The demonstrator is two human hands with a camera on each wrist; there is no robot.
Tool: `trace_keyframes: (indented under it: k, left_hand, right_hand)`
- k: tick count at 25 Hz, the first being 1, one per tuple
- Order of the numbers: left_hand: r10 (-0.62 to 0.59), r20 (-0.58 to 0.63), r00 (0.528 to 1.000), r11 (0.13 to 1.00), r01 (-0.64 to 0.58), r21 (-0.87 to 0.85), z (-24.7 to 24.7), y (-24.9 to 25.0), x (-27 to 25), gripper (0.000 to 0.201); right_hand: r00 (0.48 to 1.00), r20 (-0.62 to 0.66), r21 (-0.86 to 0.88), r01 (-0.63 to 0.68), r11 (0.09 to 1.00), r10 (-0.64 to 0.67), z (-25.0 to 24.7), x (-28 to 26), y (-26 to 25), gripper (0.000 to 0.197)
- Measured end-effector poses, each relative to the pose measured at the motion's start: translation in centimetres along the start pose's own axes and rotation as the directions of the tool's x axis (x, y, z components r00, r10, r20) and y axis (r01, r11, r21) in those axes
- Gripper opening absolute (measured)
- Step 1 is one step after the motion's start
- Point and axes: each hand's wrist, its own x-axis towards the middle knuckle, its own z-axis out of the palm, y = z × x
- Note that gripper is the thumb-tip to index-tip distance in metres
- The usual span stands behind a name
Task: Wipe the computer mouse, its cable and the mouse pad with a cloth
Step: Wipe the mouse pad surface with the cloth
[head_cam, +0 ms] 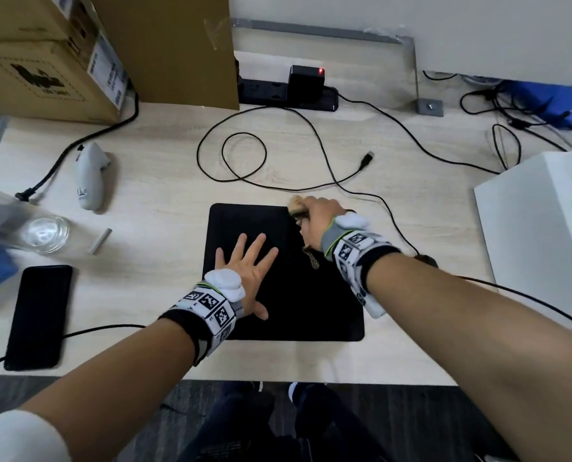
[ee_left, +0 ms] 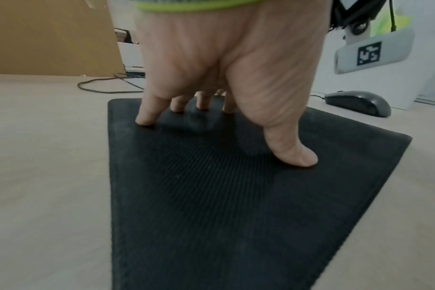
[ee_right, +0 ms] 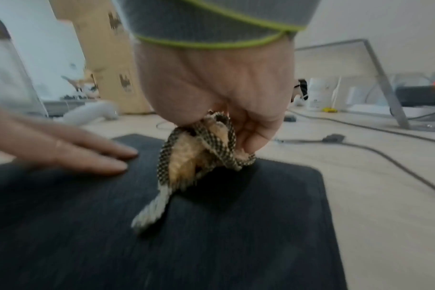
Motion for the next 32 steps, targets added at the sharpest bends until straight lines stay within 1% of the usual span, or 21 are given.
trace_keyframes:
  k: [2,4,5,6,7,8,9,10,12,14,16,17,19,21,23,25,26,28,30,31,32]
  left_hand:
    - [-0.013,-0.005,1.0,1.0,0.013,-0.013,0.3,-0.1,0.1,0.127]
    - [-0.016,-0.008,1.0,0.999,0.016,-0.039,0.4,-0.2,0.1,0.127]
    - [-0.016,-0.002,1.0,0.998,0.016,-0.055,0.5,-0.2,0.1,0.127]
    - [-0.017,0.004,1.0,0.998,0.017,-0.065,0.3,-0.2,0.1,0.127]
    - [-0.016,0.01,1.0,0.998,0.017,-0.068,0.2,-0.1,0.1,0.126]
    - [-0.013,0.013,1.0,0.998,0.013,-0.068,0.3,-0.2,0.0,0.126]
    - [-0.006,0.009,1.0,0.998,0.007,-0.065,0.2,-0.2,-0.1,0.125]
    - [0.002,0.003,1.0,0.998,-0.001,-0.06,0.2,-0.3,-0.3,0.125]
    - [0.008,0.001,1.0,0.999,-0.008,-0.047,0.3,-0.9,-0.6,0.124]
    - [0.005,0.017,1.0,1.0,-0.004,-0.019,0.5,-1.4,-1.3,0.124]
    - [0.017,-0.013,1.0,1.0,-0.017,0.023,0.4,-1.5,-1.6,0.124]
    - [0.024,-0.033,0.999,0.999,-0.023,0.025,0.4,-1.3,-1.6,0.125]
    - [0.024,-0.032,0.999,0.999,-0.024,0.023,0.1,-0.6,-1.2,0.128]
    - [0.011,0.003,1.0,0.999,-0.011,0.048,0.2,0.0,-0.7,0.13]
    - [0.0,0.022,1.0,1.0,-0.001,0.027,0.4,0.1,-0.4,0.13]
    - [-0.001,0.021,1.0,1.0,0.001,-0.001,0.5,-0.1,-0.4,0.131]
    - [0.0,0.022,1.0,1.0,0.0,-0.009,0.6,-0.2,-0.4,0.131]
    - [0.002,0.022,1.0,1.0,-0.001,-0.024,0.7,-0.2,-0.4,0.132]
    - [0.009,0.015,1.0,0.999,-0.008,-0.038,0.9,-0.2,-0.4,0.132]
    - [0.011,0.017,1.0,0.999,-0.01,-0.048,0.9,-0.1,-0.4,0.131]
    - [0.011,0.018,1.0,0.998,-0.01,-0.054,0.9,-0.2,-0.5,0.13]
  right_hand:
    - [0.998,0.026,0.082,0.06,0.995,-0.062,2.4,-2.0,-0.5,0.051]
    - [0.977,0.054,0.168,0.193,0.967,-0.204,4.3,-6.3,-0.6,0.048]
    - [0.952,0.101,0.2,0.266,0.943,-0.29,5.1,-8.7,-0.5,0.044]
    - [0.909,0.17,0.221,0.341,0.914,-0.381,5.5,-11.2,-0.3,0.042]
    - [0.863,0.268,0.201,0.385,0.901,-0.429,5.7,-13.1,-0.3,0.041]
    - [0.834,0.353,0.158,0.393,0.906,-0.423,5.6,-13.9,-0.3,0.04]
    - [0.839,0.388,0.101,0.373,0.922,-0.381,4.8,-13.7,-0.3,0.037]
    - [0.871,0.354,0.061,0.341,0.938,-0.339,3.6,-12.7,-0.3,0.033]
    - [0.953,0.144,0.068,0.258,0.964,-0.266,0.1,-9.4,-0.2,0.024]
    - [0.988,-0.027,0.155,0.154,0.976,-0.152,-2.6,-5.8,0.8,0.027]
    - [0.999,-0.006,0.136,0.054,0.989,-0.054,-3.1,-3.1,1.5,0.041]
    - [0.998,0.047,0.053,0.046,0.998,-0.048,-2.6,-2.6,1.4,0.051]
    - [0.991,0.1,-0.091,0.094,0.991,-0.085,-0.6,-2.6,1.0,0.065]
    - [0.992,0.042,-0.101,0.119,0.988,-0.115,1.7,-2.9,1.0,0.063]
    - [0.997,-0.038,-0.034,0.062,0.997,-0.064,1.8,-2.2,0.8,0.055]
    - [1.0,-0.014,-0.009,0.0,1.0,0.0,1.2,-1.6,0.0,0.047]
    - [0.999,0.033,0.0,0.021,1.0,-0.021,1.5,-2.2,-0.4,0.044]
    - [0.973,0.148,0.058,0.172,0.983,-0.179,3.5,-5.7,-1.0,0.043]
    - [0.887,0.265,0.157,0.348,0.924,-0.379,5.6,-11.8,-1.0,0.044]
    - [0.837,0.323,0.179,0.404,0.897,-0.441,6.2,-14.6,-0.5,0.044]
    - [0.806,0.349,0.178,0.445,0.878,-0.479,6.5,-16.3,0.0,0.045]
